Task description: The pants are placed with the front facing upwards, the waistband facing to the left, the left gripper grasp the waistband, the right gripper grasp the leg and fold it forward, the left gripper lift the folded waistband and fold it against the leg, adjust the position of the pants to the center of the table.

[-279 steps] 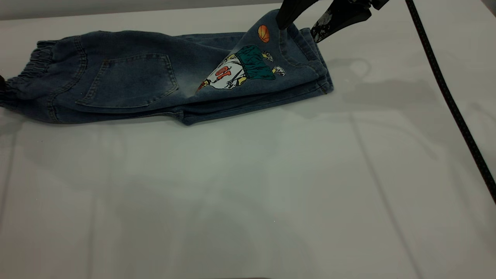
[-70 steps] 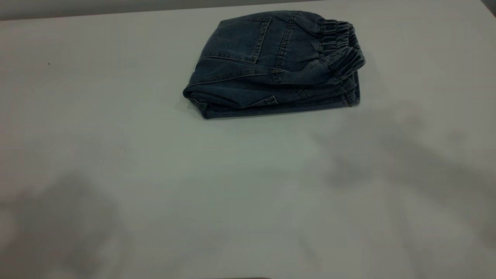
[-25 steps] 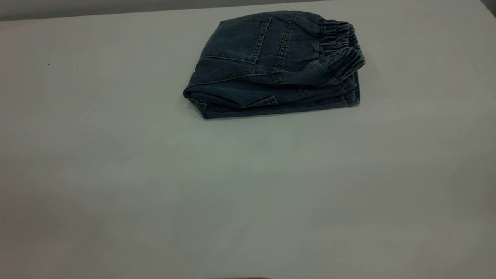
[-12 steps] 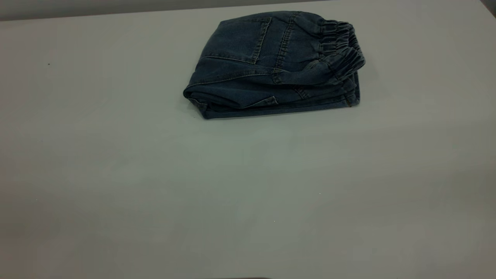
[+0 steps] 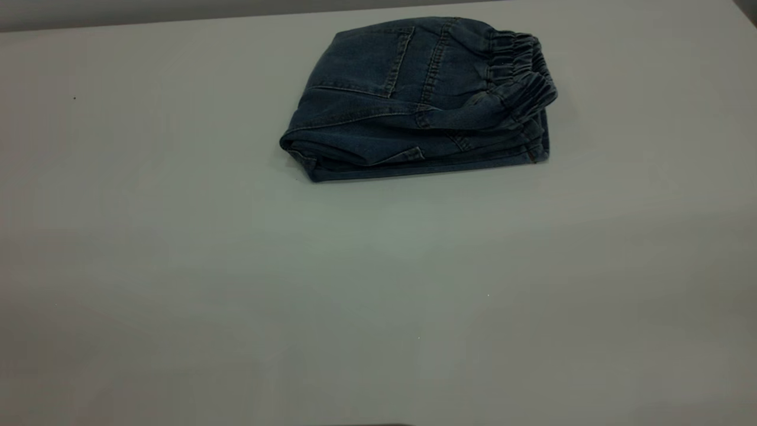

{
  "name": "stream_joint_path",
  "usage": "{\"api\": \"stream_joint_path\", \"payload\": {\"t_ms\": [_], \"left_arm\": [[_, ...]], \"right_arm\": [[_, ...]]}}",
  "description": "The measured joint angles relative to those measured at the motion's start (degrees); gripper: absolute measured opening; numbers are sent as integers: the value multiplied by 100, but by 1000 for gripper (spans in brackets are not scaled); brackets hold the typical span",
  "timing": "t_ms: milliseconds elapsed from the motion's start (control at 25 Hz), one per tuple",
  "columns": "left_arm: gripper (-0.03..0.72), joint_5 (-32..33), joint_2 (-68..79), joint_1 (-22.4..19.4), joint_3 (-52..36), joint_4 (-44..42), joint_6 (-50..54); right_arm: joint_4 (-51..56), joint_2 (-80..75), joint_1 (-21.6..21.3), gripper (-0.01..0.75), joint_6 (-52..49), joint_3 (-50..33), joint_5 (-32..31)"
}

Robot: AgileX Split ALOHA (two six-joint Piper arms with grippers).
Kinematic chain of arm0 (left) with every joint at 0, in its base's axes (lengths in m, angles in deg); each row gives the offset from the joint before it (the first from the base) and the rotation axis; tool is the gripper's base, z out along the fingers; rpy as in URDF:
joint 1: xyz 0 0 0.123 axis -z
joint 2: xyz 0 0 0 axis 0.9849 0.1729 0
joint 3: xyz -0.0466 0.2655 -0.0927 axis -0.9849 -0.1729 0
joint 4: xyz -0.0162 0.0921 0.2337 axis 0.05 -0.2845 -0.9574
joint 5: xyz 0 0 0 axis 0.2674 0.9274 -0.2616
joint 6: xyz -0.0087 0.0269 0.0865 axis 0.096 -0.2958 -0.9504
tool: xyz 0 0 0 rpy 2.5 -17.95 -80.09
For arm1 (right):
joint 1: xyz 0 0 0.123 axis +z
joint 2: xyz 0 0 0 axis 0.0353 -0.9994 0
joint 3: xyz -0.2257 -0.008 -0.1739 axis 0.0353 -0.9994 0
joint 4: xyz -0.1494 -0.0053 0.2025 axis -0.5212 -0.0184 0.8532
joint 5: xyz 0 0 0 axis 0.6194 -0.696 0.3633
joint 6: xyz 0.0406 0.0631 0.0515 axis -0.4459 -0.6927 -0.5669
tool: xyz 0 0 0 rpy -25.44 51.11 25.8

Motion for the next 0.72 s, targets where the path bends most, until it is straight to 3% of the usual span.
{"api": "stream_joint_path", "payload": {"t_ms": [720], "left_arm": [[537,49,-121,0,0,0,0]], "right_arm": [[6,18,0,435,0,0,0]]}}
